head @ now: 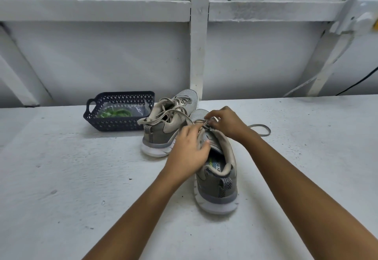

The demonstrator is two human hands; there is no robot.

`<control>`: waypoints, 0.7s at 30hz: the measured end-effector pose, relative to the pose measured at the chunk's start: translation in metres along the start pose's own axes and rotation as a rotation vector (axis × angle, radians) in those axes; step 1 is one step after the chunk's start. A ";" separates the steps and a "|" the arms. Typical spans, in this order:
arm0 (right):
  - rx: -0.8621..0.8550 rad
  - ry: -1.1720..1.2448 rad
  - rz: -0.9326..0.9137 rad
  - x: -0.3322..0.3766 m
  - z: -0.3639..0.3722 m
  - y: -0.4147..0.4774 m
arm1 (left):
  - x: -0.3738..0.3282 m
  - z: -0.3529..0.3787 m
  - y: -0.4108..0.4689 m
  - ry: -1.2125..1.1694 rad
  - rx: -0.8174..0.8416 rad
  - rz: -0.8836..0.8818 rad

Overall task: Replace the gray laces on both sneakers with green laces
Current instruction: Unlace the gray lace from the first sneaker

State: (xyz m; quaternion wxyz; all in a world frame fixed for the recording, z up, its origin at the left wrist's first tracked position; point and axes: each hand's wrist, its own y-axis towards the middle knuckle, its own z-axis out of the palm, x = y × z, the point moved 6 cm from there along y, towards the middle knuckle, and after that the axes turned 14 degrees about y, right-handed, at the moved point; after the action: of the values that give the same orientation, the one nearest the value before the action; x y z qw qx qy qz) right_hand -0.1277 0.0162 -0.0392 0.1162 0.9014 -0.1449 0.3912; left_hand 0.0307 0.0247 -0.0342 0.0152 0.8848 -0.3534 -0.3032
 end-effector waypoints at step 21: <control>0.030 -0.138 0.043 0.014 -0.007 -0.010 | 0.007 0.008 -0.007 -0.183 -0.058 -0.125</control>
State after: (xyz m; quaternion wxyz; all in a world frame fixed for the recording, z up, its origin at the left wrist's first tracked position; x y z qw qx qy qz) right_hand -0.1199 0.0256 -0.0252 0.0841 0.9245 -0.1661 0.3326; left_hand 0.0346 0.0273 -0.0460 -0.0104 0.8730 -0.2886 -0.3931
